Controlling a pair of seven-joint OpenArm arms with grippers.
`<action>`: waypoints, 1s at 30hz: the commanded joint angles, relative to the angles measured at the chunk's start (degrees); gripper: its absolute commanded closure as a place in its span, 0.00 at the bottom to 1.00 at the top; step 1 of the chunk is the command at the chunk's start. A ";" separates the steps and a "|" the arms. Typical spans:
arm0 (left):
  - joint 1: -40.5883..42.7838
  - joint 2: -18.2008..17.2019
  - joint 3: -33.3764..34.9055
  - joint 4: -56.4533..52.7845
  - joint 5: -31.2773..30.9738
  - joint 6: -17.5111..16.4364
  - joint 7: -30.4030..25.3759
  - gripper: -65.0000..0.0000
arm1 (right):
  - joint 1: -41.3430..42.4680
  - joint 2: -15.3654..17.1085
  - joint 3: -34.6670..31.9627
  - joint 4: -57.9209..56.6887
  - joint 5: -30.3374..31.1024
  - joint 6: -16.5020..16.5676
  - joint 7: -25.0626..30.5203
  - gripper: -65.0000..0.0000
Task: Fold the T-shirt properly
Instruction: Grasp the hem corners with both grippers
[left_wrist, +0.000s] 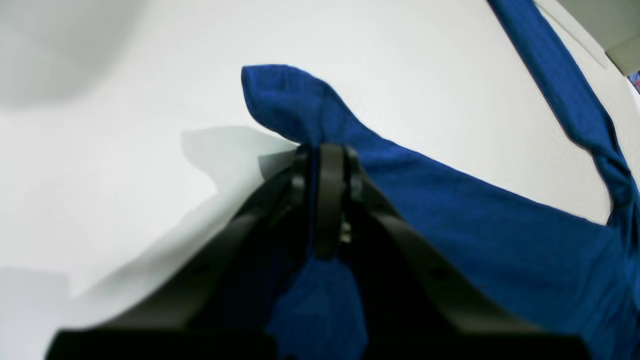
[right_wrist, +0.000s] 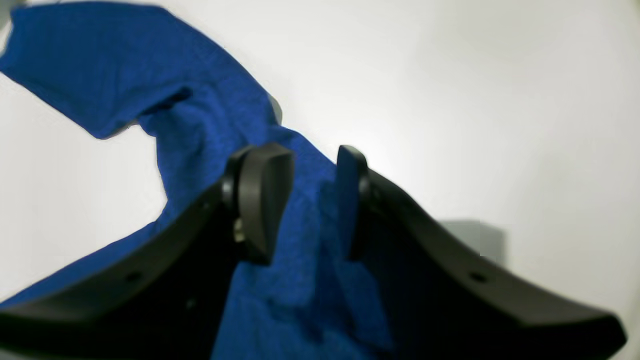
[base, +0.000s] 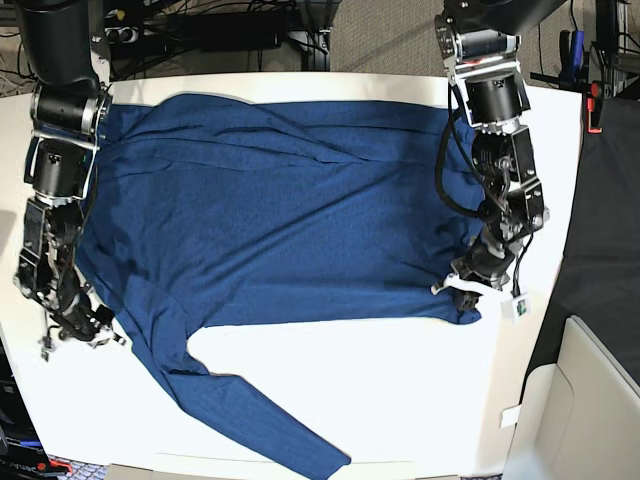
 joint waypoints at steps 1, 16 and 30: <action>-1.27 -0.17 0.14 1.83 -0.51 -0.54 -0.60 1.00 | 2.57 0.85 -1.01 -0.50 0.09 0.09 2.70 0.69; 0.40 -0.17 0.06 6.14 -0.51 -0.54 1.78 1.00 | 6.35 -0.47 -5.31 -17.20 -9.14 0.09 14.92 0.69; 0.40 -0.17 -0.03 6.05 -0.51 -0.54 1.78 1.00 | 6.61 -2.93 -5.31 -16.67 -19.25 7.47 14.48 0.69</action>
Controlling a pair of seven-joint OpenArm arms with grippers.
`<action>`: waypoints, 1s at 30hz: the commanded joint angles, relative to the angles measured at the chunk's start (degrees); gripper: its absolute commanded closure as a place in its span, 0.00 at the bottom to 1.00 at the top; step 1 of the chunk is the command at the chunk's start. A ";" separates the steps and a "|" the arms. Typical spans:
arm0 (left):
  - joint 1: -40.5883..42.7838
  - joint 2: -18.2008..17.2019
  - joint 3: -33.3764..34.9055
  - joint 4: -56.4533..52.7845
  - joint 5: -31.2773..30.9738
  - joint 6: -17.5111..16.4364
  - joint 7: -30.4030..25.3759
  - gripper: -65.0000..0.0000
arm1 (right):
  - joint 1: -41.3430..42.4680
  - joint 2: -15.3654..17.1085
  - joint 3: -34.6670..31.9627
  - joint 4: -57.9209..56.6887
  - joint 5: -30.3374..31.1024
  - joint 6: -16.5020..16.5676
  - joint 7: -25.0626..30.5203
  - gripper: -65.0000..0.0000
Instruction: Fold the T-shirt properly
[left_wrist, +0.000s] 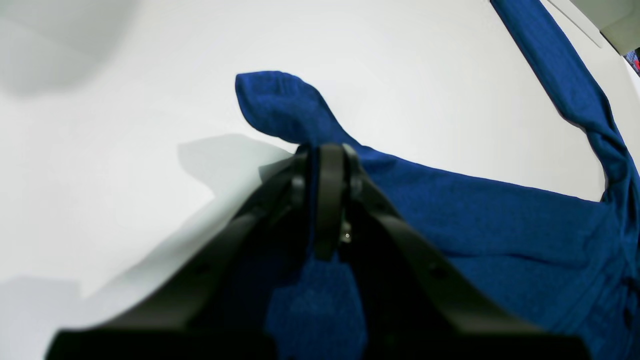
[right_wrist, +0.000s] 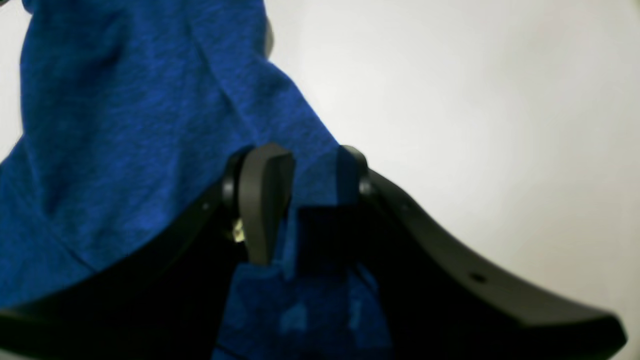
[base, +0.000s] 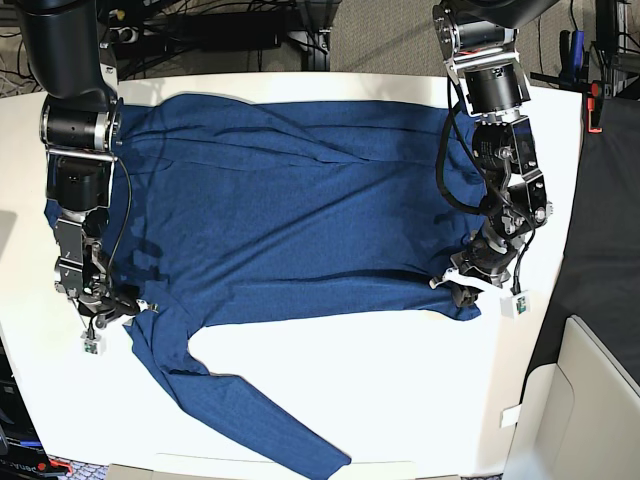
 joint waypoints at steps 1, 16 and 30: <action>-1.50 -0.43 -0.03 1.22 -0.66 -0.51 -1.48 1.00 | 2.33 0.57 0.06 1.18 0.11 0.44 1.10 0.69; -1.76 -0.43 0.14 1.04 -0.66 -0.51 -1.48 1.00 | 0.66 3.21 0.59 1.18 0.03 0.35 -1.00 0.69; -1.59 -0.43 0.14 1.04 -0.66 -0.51 -1.48 1.00 | 0.31 3.03 0.77 7.78 0.29 0.26 -1.44 0.53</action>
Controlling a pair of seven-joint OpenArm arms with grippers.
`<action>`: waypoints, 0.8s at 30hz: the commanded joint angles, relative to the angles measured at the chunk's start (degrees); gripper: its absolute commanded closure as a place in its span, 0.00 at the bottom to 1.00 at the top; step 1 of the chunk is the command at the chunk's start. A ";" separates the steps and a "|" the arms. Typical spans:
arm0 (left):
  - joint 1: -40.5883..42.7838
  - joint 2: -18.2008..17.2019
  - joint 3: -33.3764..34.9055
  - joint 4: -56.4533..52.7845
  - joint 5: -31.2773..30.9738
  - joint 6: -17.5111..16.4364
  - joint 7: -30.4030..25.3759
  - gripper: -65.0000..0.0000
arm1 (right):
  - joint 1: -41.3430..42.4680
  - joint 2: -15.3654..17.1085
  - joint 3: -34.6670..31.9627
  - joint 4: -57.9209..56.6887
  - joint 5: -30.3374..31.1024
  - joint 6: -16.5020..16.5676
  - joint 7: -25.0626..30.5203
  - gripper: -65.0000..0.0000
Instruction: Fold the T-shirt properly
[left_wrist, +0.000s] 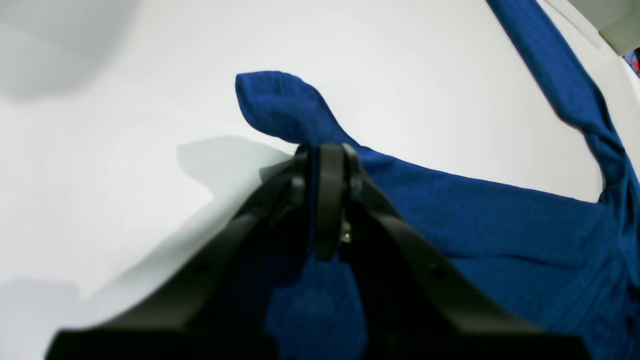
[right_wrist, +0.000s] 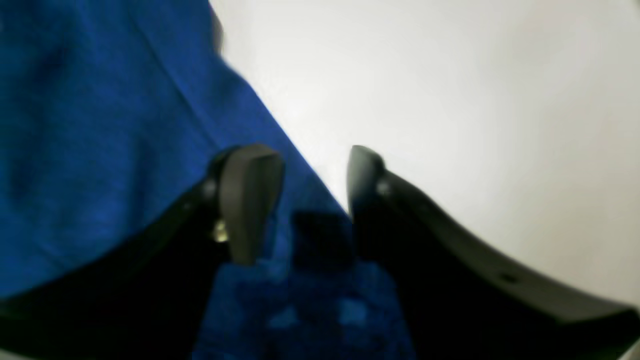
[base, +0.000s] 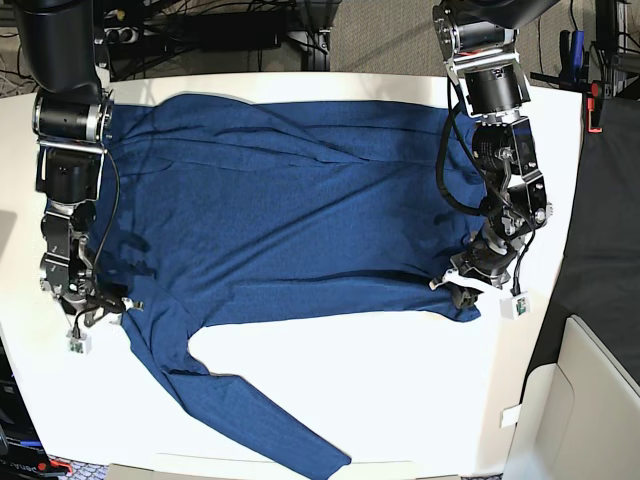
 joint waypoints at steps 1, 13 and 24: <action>-1.44 -0.43 0.10 0.95 -0.62 -0.49 -1.46 1.00 | 2.14 0.63 0.26 1.55 0.25 0.11 1.24 0.51; -1.44 -0.43 0.10 0.95 -0.62 -0.49 -1.72 1.00 | 2.23 0.54 0.26 2.69 0.25 3.18 -3.59 0.46; -1.44 -0.43 0.10 0.95 -0.62 -0.49 -1.63 1.00 | 2.23 0.98 0.26 2.61 0.25 4.15 -4.47 0.44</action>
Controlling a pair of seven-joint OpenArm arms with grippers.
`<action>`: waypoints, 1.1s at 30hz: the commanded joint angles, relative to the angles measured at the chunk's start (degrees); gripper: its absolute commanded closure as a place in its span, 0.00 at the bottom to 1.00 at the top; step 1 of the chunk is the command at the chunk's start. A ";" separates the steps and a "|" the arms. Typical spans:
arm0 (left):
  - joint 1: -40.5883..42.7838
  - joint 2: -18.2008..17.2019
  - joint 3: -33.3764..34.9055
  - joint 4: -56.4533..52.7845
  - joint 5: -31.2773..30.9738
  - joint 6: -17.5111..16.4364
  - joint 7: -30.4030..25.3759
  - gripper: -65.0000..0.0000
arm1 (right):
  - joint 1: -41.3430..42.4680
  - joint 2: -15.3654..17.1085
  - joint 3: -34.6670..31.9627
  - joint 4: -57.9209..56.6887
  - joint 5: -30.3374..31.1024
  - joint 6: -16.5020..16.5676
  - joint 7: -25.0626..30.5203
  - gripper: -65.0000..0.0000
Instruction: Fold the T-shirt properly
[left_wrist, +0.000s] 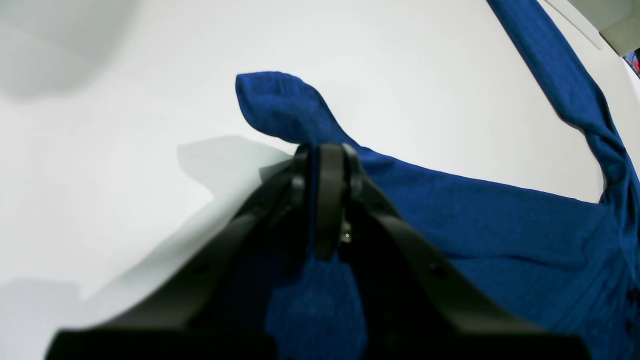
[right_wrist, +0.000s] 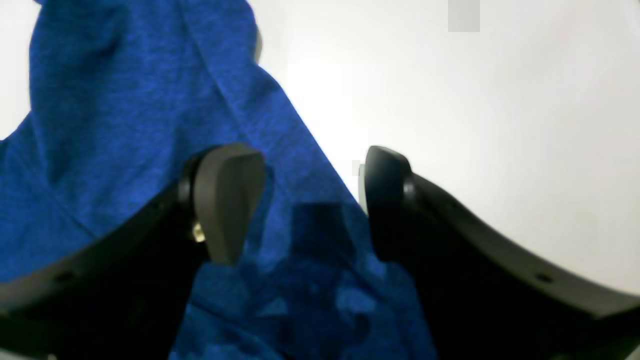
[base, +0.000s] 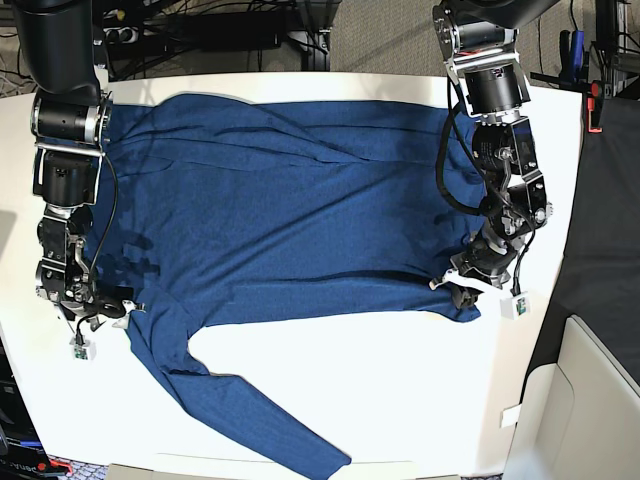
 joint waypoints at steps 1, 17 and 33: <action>-1.44 -0.43 0.10 0.98 -0.66 -0.49 -1.39 1.00 | 2.06 0.80 0.26 0.92 0.29 0.04 1.10 0.44; -1.44 -0.43 0.10 0.98 -0.66 -0.49 -1.30 1.00 | 2.06 0.89 0.26 0.66 0.20 -0.05 1.10 0.25; -1.44 -0.43 0.10 1.33 -0.75 -0.49 -1.30 1.00 | -2.43 1.42 5.19 -0.66 0.03 -0.40 1.98 0.25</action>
